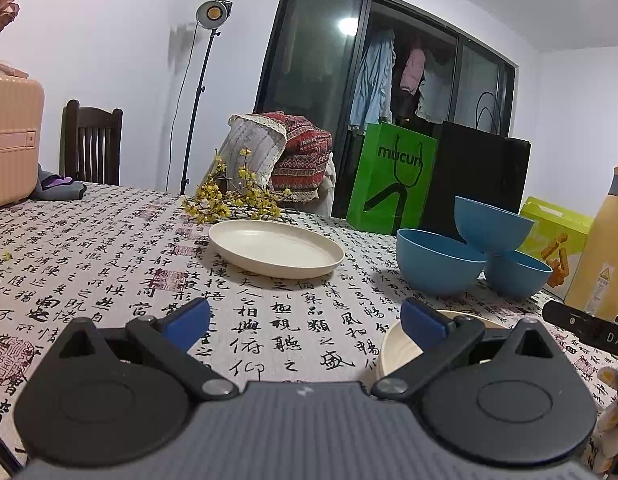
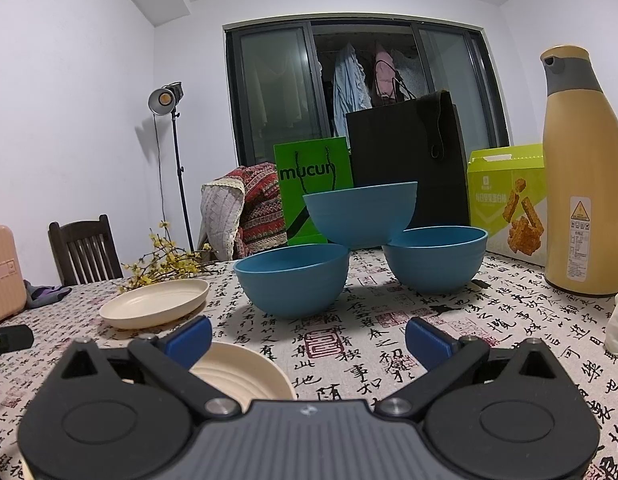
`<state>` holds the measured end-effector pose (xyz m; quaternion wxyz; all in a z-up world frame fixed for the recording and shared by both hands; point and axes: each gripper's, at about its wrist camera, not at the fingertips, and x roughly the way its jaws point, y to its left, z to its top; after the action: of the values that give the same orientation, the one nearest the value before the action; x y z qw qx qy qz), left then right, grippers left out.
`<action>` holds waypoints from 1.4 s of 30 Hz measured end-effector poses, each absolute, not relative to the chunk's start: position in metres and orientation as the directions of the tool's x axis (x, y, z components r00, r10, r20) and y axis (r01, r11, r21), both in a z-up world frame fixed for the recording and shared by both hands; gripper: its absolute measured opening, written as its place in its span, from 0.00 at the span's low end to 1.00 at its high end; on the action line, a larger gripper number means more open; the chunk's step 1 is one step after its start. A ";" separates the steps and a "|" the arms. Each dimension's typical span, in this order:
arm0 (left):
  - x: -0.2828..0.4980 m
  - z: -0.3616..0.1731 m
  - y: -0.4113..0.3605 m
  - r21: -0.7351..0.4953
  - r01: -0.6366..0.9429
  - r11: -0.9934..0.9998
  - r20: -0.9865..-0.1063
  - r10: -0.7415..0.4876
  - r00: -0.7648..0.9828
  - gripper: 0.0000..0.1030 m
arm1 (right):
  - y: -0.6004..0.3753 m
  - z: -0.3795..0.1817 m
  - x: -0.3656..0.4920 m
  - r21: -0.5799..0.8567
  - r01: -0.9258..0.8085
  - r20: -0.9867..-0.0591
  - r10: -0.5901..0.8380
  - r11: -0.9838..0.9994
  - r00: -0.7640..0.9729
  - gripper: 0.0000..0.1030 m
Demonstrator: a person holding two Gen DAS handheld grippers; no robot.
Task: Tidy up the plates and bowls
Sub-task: 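Withdraw both open grippers from the placed cream plate, then move both open grippers toward the smaller cream plate by the flower sprig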
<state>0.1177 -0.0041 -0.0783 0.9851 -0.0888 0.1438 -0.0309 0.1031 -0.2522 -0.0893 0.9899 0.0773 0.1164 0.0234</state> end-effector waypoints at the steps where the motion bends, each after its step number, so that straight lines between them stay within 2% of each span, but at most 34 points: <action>1: 0.118 -0.078 -0.004 -0.184 0.035 0.982 -0.278 -0.086 0.957 1.00 | -0.252 -0.089 0.103 0.158 -0.027 -0.228 0.063 0.987 0.972 1.00; 15: 0.110 -0.065 0.003 -0.183 0.066 0.981 -0.265 -0.114 0.957 1.00 | -0.245 -0.085 0.107 0.104 -0.010 -0.265 0.037 0.995 0.963 1.00; 36: 0.119 -0.011 0.047 -0.210 0.064 0.976 -0.256 -0.118 0.959 1.00 | -0.218 -0.032 0.118 0.175 -0.032 -0.232 0.073 0.984 0.970 1.00; 42: 0.135 0.000 0.054 -0.207 0.060 0.976 -0.267 -0.116 0.957 1.00 | -0.206 -0.019 0.133 0.192 -0.053 -0.254 0.102 0.980 0.962 1.00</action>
<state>0.1350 0.0538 0.0004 0.9841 -0.0990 0.1402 -0.0448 0.1331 -0.2060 -0.0191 0.9861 0.0922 0.1322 0.0392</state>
